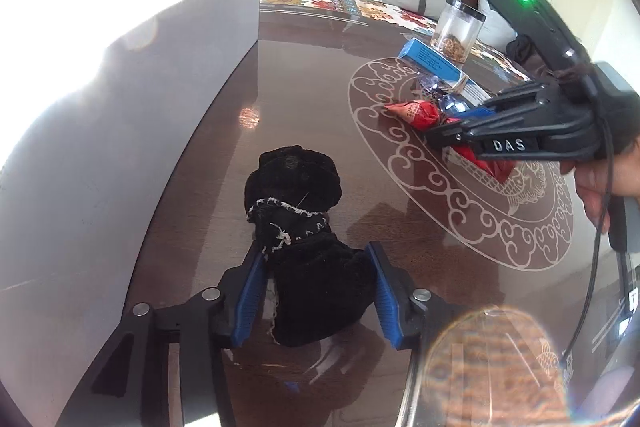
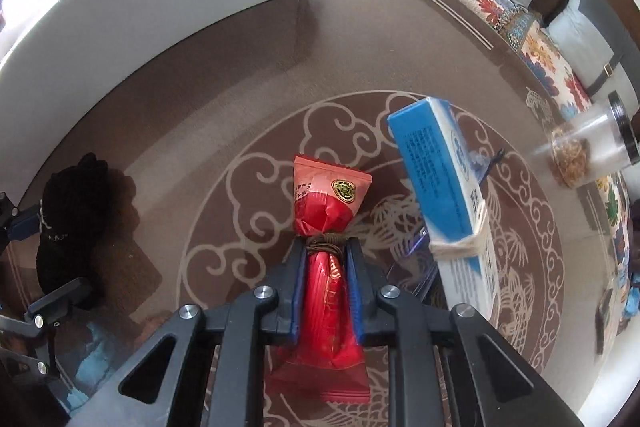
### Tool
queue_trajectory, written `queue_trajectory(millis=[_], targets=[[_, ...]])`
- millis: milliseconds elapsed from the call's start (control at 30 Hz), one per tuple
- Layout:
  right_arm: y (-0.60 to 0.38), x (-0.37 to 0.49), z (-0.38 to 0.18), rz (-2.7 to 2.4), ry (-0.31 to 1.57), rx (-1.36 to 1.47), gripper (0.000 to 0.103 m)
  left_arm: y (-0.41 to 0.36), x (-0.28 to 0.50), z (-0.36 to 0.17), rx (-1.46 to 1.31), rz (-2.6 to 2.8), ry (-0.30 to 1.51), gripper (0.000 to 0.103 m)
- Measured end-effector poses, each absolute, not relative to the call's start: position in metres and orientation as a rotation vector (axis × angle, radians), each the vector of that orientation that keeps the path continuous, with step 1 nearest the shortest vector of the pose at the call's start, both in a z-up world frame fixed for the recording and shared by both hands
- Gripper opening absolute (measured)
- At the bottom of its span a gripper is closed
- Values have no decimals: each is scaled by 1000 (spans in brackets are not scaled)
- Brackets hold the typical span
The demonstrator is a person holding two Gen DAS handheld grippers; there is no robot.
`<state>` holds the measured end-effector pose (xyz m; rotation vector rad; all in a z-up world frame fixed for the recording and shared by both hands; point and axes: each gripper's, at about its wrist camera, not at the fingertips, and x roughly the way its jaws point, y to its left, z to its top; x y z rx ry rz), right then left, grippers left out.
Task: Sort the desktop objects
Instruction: 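Grasp the red twine-tied snack packet with the right tool while the left tool holds the pouch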
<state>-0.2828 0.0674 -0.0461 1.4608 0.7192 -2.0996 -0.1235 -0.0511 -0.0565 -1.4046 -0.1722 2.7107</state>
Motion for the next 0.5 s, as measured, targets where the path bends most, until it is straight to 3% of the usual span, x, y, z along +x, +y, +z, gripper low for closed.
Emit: queue_trajectory(millis=[233,367,400,467,500], targets=[[150,-168,-42,-2331,309,1436,19,-14,-106,-55,-1353,2580,-65,47],[196,-101,-51,-2508,195,1375,23,0,-100,-56,-1344,2612,4,48],[203,-93,-53,-2556,166,1369,35,1,-99,-57,-1344,2623,8,54],[212,-97,-48,-2564,22,1387,44,3,-97,-60,-1366,2654,54,76],[212,-97,-44,-2575,7,1359,57,3,-97,-62,-1385,2677,89,85]])
